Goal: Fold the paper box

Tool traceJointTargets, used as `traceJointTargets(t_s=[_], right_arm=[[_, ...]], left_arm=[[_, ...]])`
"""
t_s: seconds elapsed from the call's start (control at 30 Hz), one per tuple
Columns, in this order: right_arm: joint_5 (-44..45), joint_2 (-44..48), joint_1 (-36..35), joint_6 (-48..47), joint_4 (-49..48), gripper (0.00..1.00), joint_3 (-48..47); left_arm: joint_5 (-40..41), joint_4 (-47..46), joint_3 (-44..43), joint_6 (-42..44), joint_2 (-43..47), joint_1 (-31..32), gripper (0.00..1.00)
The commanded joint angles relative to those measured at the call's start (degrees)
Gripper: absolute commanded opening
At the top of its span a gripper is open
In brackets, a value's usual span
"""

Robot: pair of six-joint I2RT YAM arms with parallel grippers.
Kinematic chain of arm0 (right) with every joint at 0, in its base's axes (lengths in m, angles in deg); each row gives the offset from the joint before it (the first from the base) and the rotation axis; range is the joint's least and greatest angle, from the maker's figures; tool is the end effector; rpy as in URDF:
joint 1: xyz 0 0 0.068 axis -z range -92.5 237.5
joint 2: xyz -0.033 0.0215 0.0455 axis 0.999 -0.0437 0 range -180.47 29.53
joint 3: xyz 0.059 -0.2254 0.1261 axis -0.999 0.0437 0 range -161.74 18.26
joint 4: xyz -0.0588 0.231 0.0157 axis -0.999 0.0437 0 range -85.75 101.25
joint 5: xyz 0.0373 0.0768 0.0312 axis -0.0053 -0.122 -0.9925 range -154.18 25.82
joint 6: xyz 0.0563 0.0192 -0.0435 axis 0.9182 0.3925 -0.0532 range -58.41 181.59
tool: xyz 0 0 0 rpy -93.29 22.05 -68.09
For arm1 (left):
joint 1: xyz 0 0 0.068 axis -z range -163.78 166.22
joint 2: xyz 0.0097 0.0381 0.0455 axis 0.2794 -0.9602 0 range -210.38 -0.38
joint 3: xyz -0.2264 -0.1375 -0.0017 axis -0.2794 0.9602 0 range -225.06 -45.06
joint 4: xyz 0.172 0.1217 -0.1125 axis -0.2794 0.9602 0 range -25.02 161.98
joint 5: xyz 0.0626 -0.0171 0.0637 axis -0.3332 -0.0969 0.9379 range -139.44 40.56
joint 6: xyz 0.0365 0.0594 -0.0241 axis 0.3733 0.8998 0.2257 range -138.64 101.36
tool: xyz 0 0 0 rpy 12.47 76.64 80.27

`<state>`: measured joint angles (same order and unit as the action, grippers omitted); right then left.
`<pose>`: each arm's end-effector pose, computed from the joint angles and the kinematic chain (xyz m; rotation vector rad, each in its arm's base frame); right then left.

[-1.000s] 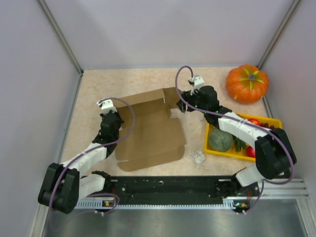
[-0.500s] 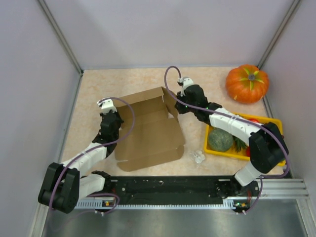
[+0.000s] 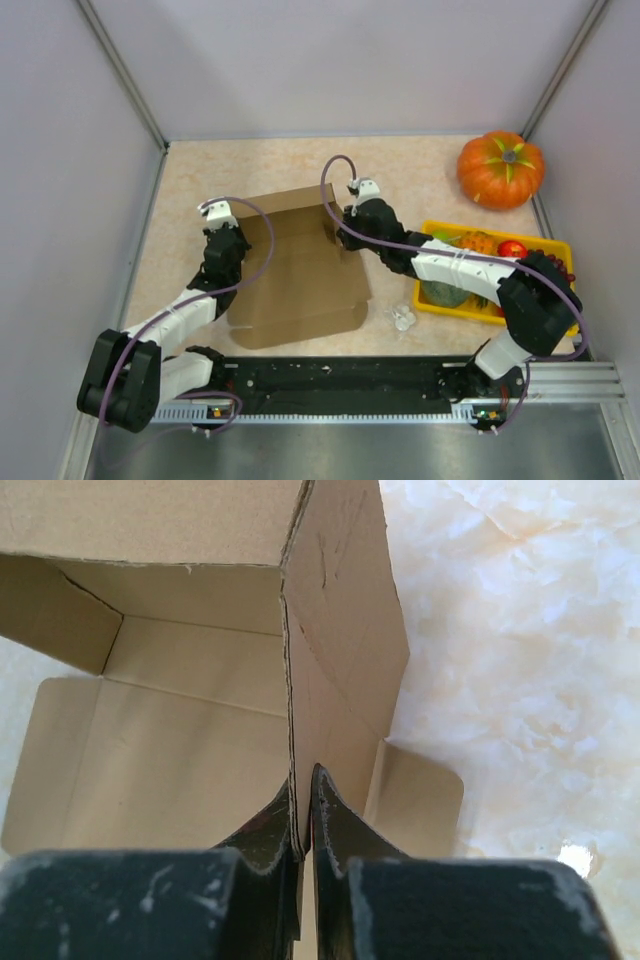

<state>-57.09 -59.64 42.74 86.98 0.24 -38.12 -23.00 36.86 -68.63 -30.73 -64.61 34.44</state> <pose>0.2558 0.2430 0.2352 -0.2810 2.1100 0.6153 0.2379 -0.0494 0.2176 -0.2339 1.7509 0.0295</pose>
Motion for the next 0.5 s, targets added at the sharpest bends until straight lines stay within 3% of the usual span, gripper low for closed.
traceJointTargets(t_s=[0.0, 0.17, 0.27, 0.47], right_arm=[[-0.23, -1.36, -1.48, -5.15, -12.76, 0.04, 3.55], [-6.82, -1.01, -1.04, -19.38, -16.82, 0.31, 4.88], [-14.46, 0.47, 0.80, -22.82, -17.70, 0.45, 5.31], [-31.59, 0.23, 7.92, -23.20, -21.48, 0.52, 4.79]], left_arm=[[-2.79, -1.94, -0.60, -0.74, 1.65, 0.77, 0.00], [-4.11, -2.64, 0.19, 0.49, 2.35, 0.77, 0.00], [-4.46, -2.73, 0.28, 1.02, 2.62, 0.77, 0.00], [-4.29, -2.38, 0.11, 1.64, 2.61, 0.77, 0.00]])
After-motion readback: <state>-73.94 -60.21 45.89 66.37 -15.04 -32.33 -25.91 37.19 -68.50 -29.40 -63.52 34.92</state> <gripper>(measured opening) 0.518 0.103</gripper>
